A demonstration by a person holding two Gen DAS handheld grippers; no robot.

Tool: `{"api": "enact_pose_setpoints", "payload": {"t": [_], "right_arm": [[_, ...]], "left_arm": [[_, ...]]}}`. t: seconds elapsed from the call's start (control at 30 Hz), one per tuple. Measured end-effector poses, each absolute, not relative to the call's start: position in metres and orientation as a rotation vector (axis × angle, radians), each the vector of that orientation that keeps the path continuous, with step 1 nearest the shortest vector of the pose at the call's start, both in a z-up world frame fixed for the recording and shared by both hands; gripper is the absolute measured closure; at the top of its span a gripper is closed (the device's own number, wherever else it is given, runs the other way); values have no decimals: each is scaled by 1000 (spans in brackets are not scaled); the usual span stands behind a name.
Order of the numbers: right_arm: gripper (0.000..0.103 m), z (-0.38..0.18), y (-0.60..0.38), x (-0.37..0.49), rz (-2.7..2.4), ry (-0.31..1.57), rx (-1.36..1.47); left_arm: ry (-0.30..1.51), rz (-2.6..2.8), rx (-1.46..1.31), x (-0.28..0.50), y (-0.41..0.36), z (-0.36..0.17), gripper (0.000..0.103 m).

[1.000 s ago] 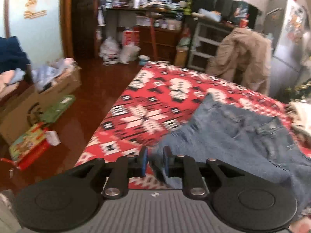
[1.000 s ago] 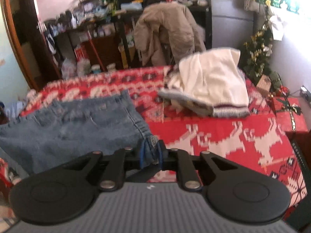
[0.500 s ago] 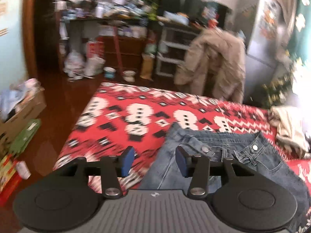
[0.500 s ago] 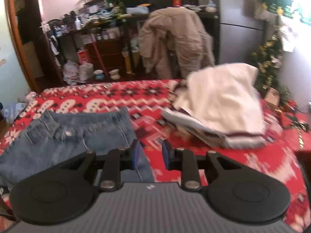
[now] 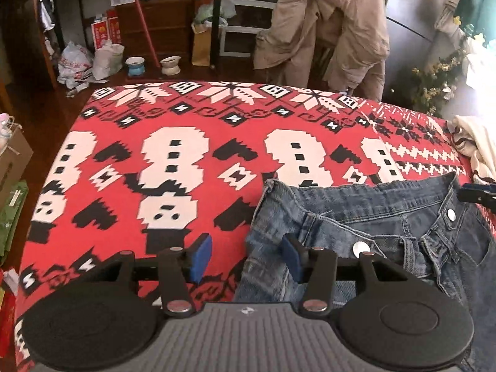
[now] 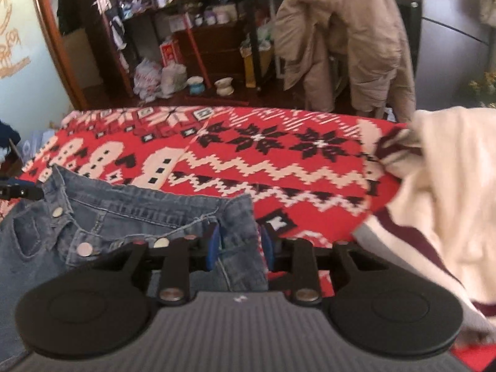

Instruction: Fold clothes

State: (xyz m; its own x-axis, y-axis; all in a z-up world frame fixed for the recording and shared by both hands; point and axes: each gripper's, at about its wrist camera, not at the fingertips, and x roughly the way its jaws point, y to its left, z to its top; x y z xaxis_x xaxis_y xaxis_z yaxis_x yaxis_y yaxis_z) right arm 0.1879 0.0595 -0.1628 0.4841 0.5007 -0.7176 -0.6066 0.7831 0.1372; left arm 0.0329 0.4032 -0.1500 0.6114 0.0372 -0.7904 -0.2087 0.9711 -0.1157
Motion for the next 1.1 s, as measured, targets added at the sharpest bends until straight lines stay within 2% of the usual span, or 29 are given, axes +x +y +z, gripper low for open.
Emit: {"api": "enact_pose_setpoints", "payload": {"t": [0.07, 0.1, 0.13, 0.17, 0.23, 0.5, 0.6, 0.8, 0.83, 0.87, 0.9, 0.97, 1.1], "right_arm": [[68, -168, 65, 192, 675, 825, -142], [73, -170, 68, 194, 673, 824, -140], [76, -172, 69, 194, 668, 822, -139], [86, -172, 70, 193, 661, 818, -146], [89, -170, 69, 190, 656, 803, -144], [94, -129, 80, 187, 653, 674, -108], [94, -124, 97, 212, 647, 661, -119], [96, -150, 141, 261, 607, 689, -207], [97, -156, 145, 266, 598, 692, -222], [103, -161, 147, 272, 569, 688, -233], [103, -166, 149, 277, 533, 681, -243], [102, -173, 145, 289, 511, 703, -213], [97, -164, 127, 283, 530, 709, -183]], "left_arm": [[889, 129, -198, 35, 402, -151, 55], [882, 122, -195, 36, 401, -152, 58], [876, 111, -197, 37, 399, -151, 76], [870, 101, -200, 38, 398, -150, 87], [848, 93, -193, 36, 394, -146, 94], [723, 157, -143, 41, 403, -111, 95], [739, 209, -127, 68, 411, -118, 95], [803, 264, -79, 113, 422, -144, 95], [807, 270, -74, 117, 423, -147, 94], [810, 276, -68, 120, 424, -149, 92], [807, 286, -70, 120, 425, -149, 90], [793, 308, -70, 116, 428, -145, 79], [772, 352, -53, 97, 430, -131, 75]]}}
